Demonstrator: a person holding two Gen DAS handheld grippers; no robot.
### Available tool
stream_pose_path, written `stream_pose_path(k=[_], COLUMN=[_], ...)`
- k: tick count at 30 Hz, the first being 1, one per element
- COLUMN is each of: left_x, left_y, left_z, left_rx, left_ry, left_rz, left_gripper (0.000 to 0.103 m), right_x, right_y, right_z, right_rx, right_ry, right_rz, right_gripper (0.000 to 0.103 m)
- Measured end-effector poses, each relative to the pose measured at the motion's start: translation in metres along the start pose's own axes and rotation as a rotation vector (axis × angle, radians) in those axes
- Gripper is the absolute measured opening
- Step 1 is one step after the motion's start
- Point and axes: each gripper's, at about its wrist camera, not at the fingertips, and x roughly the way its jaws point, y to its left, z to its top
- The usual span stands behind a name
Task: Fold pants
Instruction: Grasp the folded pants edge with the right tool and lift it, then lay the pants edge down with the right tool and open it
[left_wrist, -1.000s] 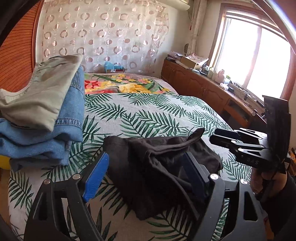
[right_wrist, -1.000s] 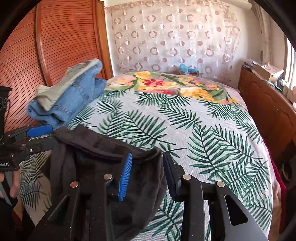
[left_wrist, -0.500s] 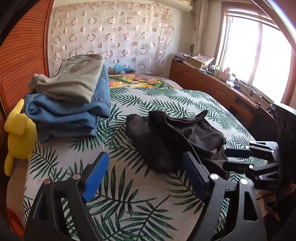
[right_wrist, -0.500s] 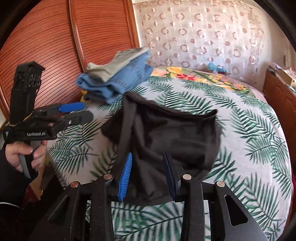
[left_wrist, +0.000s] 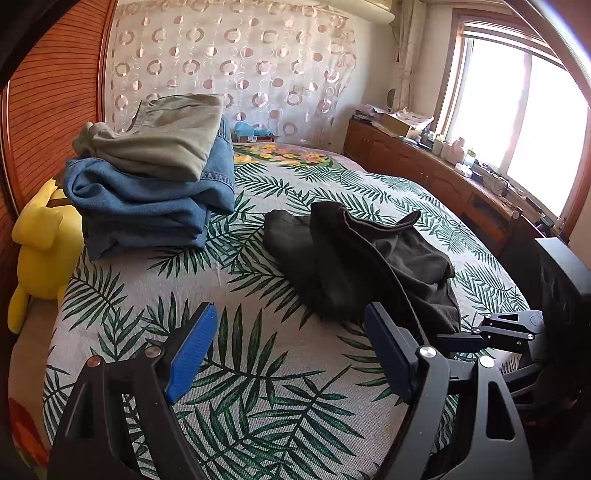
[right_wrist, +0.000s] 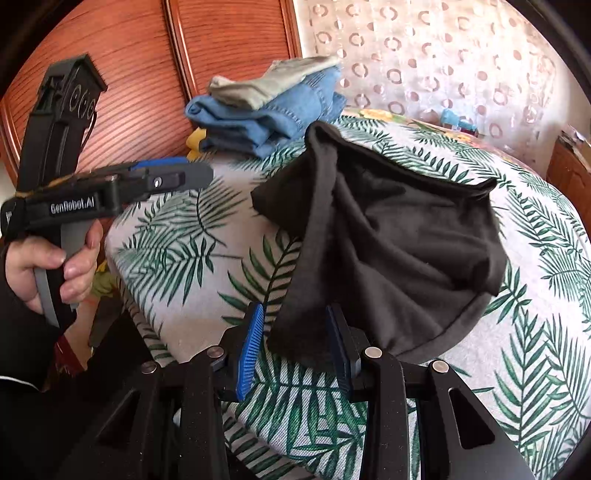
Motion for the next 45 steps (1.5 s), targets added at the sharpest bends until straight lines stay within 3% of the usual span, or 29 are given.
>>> stream_pose_path(k=[4, 5, 6, 9, 23, 33, 41, 42, 45], left_x=[0.004, 0.004, 0.005, 0.007, 0.02, 0.036, 0.061, 0.063, 0.068], left_y=[-0.003, -0.004, -0.005, -0.007, -0.021, -0.031, -0.032, -0.031, -0.03], left_z=[-0.001, -0.001, -0.002, 0.0, 0.021, 0.028, 0.025, 0.023, 0.02], left_rx=[0.003, 0.005, 0.007, 0.017, 0.058, 0.084, 0.083, 0.082, 0.08], left_ry=[0.007, 0.009, 0.009, 0.011, -0.011, -0.003, 0.061, 0.069, 0.09], left_rz=[-0.005, -0.008, -0.01, -0.012, -0.019, -0.018, -0.016, -0.015, -0.015], left_gripper=[0.082, 0.082, 0.082, 0.082, 0.082, 0.082, 0.081, 0.08, 0.077], right_x=[0.005, 0.005, 0.006, 0.004, -0.036, -0.012, 0.005, 0.006, 0.002], right_y=[0.004, 0.005, 0.005, 0.0, -0.068, -0.089, -0.102, -0.104, -0.108], right_z=[-0.001, -0.001, -0.002, 0.0, 0.069, 0.094, 0.101, 0.101, 0.096], right_rx=[-0.026, -0.031, -0.042, -0.048, -0.05, -0.043, -0.009, 0.002, 0.037], right_ry=[0.002, 0.003, 0.002, 0.014, -0.144, -0.141, -0.155, -0.149, -0.144], right_rz=[-0.013, -0.019, -0.036, -0.03, -0.212, -0.278, -0.298, -0.293, -0.282], right_gripper=[0.036, 0.029, 0.015, 0.013, 0.012, 0.012, 0.012, 0.018, 0.023])
